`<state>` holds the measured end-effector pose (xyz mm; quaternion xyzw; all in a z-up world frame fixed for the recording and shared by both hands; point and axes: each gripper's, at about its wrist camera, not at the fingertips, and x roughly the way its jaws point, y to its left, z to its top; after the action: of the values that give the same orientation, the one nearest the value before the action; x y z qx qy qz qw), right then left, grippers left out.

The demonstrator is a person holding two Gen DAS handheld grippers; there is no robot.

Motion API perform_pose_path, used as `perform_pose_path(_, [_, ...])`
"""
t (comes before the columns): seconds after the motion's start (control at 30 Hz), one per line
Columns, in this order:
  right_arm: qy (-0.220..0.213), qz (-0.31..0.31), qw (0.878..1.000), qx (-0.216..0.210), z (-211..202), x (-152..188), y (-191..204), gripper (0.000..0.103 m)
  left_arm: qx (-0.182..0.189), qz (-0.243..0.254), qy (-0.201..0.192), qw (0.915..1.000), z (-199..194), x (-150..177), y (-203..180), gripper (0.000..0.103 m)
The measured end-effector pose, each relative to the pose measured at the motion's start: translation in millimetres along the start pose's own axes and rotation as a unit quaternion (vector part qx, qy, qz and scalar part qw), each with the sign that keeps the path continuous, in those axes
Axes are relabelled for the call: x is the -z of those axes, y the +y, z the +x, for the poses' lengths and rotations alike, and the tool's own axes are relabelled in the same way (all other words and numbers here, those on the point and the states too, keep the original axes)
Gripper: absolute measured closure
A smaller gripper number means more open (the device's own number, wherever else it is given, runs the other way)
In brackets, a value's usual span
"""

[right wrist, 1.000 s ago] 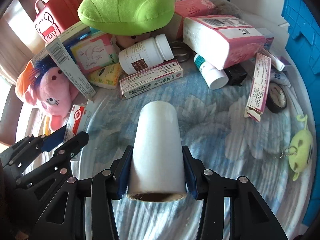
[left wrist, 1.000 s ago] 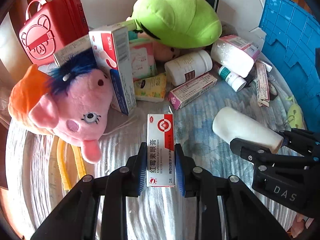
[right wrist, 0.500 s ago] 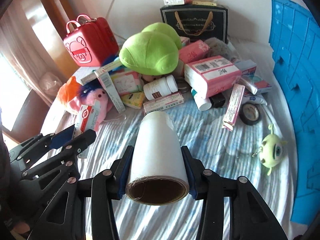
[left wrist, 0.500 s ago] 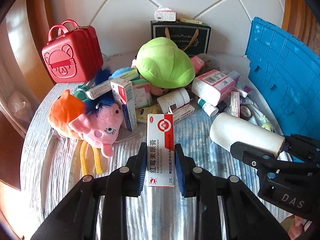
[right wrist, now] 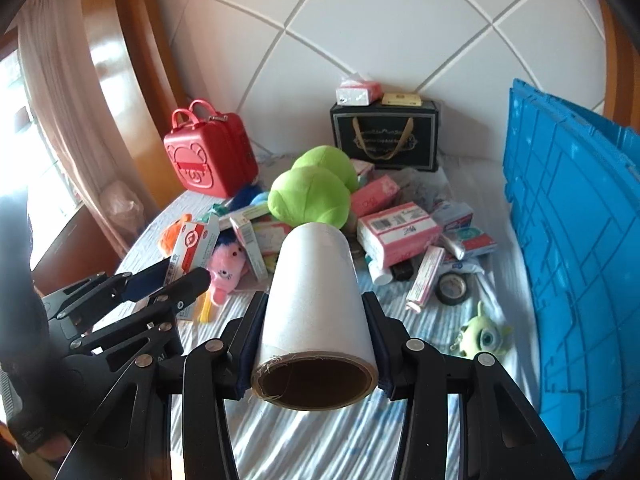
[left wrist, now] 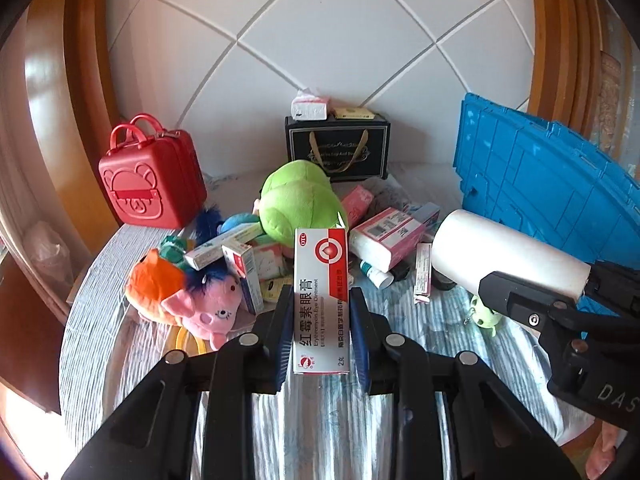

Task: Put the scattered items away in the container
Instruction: 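Lift the ointment box and paper roll and carry both over the blue crate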

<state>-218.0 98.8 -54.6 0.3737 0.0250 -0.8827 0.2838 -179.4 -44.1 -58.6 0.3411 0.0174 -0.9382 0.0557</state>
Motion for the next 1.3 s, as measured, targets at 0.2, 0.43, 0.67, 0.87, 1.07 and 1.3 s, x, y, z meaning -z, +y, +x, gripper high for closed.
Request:
perform_pose_path(0.2, [-0.034, 0.003, 0.998, 0.047, -38, -13, -3, 0.058, 0.040, 0.014, -0.039, 0.9983, -22, -16, -12, 0.077])
perform_pose_path(0.43, [-0.070, 0.020, 0.993, 0.090, -85, -21, -29, 0.058, 0.079, 0.044, -0.060, 0.9941, -36, -36, -55, 0.077])
perform_pose_path(0.67, [-0.123, 0.048, 0.983, 0.130, -147, -25, -94, 0.058, 0.112, 0.074, -0.102, 0.9856, -56, -65, -134, 0.077])
perform_pose_path(0.87, [-0.156, 0.051, 0.971, 0.175, -203, -25, -192, 0.058, 0.157, 0.087, -0.131, 0.9751, -75, -98, -240, 0.077])
perform_pose_path(1.07, [-0.138, 0.063, 0.965, 0.213, -236, -11, -320, 0.058, 0.171, 0.090, -0.075, 0.9783, -54, -110, -367, 0.077])
perform_pose_path(1.3, [-0.072, 0.067, 0.973, 0.210, -230, 12, -415, 0.058, 0.147, 0.110, 0.046, 0.9819, -1, -105, -471, 0.077])
